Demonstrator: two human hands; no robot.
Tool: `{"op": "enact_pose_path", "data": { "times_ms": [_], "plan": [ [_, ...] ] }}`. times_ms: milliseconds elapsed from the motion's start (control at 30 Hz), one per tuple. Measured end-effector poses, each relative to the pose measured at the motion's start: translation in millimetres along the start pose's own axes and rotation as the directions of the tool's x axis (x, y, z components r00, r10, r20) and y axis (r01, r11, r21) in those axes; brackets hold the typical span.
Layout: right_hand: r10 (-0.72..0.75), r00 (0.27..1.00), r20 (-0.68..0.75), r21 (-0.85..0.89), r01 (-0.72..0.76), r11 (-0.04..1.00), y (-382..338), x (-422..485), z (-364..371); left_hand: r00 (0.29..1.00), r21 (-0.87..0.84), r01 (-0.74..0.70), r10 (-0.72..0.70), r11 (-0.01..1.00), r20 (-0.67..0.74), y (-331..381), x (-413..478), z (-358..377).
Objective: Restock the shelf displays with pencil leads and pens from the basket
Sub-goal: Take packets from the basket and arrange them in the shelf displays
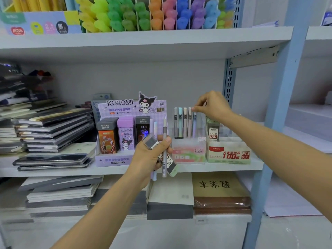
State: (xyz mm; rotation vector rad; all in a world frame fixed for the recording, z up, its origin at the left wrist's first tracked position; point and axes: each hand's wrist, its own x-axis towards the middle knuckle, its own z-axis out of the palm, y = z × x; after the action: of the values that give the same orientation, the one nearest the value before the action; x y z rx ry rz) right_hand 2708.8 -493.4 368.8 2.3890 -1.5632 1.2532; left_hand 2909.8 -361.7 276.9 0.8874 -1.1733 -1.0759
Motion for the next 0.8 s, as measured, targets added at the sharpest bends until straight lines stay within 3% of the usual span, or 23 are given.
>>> {"op": "enact_pose_path", "data": {
  "times_ms": [133,200,300,367,433,700,800],
  "plan": [
    [-0.048,0.997,-0.058,0.025,0.049,0.998,-6,-6,-3,1.000,0.012,0.003,-0.003,1.000,0.010,1,-4,-1],
    [-0.044,0.995,-0.094,0.211,0.063,0.976,-17,-14,-11,1.000,0.028,-0.010,0.009,1.000,0.022,2,-7,0],
    [-0.060,0.982,0.178,0.591,-0.058,0.805,-39,-38,-18,0.999,0.047,-0.013,0.011,0.999,0.032,3,-11,3],
    [-0.155,0.924,0.350,0.601,-0.095,0.793,-52,-56,-16,0.999,0.057,-0.010,0.008,0.998,0.040,4,-14,6],
    [-0.229,0.878,0.421,0.608,-0.085,0.790,-59,-69,-10,0.998,0.074,-0.011,0.007,0.997,0.054,6,-18,10],
    [-0.078,0.964,0.253,0.757,-0.148,0.636,-55,-77,-19,0.994,0.010,-0.001,0.000,1.000,0.105,14,-31,6],
    [-0.073,0.950,0.303,0.801,-0.212,0.560,-51,-80,-23,0.993,0.024,-0.027,0.024,0.999,0.112,14,-32,5]
  ]
}}
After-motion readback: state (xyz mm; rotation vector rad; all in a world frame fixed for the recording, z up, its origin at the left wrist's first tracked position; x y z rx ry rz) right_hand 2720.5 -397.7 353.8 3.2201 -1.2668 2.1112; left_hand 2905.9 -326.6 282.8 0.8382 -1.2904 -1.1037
